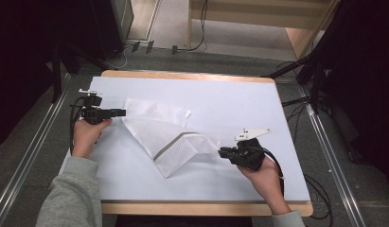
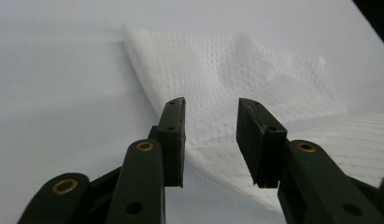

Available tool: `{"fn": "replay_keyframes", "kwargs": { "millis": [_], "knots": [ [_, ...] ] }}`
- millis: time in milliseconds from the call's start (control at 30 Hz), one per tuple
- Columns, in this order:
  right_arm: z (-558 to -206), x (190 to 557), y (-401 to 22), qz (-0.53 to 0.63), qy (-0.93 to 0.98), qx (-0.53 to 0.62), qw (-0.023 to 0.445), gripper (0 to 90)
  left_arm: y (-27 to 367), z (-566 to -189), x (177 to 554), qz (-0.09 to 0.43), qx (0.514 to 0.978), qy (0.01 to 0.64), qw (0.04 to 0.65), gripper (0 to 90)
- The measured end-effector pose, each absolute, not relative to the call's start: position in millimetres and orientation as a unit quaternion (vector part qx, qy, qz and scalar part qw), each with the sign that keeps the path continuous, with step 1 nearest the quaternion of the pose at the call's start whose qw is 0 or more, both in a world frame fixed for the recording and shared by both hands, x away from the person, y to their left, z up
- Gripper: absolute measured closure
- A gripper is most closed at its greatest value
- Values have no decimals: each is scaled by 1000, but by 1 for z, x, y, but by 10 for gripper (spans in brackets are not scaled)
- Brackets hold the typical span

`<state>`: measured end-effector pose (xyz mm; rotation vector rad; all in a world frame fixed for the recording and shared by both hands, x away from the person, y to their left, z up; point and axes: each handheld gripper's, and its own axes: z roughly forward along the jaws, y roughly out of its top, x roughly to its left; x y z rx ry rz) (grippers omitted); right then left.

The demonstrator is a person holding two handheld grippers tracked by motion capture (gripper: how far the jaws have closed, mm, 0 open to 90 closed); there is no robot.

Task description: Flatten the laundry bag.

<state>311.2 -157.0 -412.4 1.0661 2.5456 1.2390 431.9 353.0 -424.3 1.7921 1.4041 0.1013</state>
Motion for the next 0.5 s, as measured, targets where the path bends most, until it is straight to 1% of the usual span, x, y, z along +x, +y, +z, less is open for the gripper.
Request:
{"fn": "replay_keyframes", "kwargs": {
  "millis": [100,233,367,500],
  "knots": [
    [-406,312,-162,422,832,353,71,739,352,-414,425,47,716,553,424,592],
    [-399,314,-168,432,823,358,86,734,345,-405,416,49,726,539,424,564],
    [-396,321,-172,432,818,371,86,806,339,-400,405,47,733,532,423,555],
    [-399,333,-170,429,817,376,83,835,331,-400,391,46,742,523,417,551]
  ]
}}
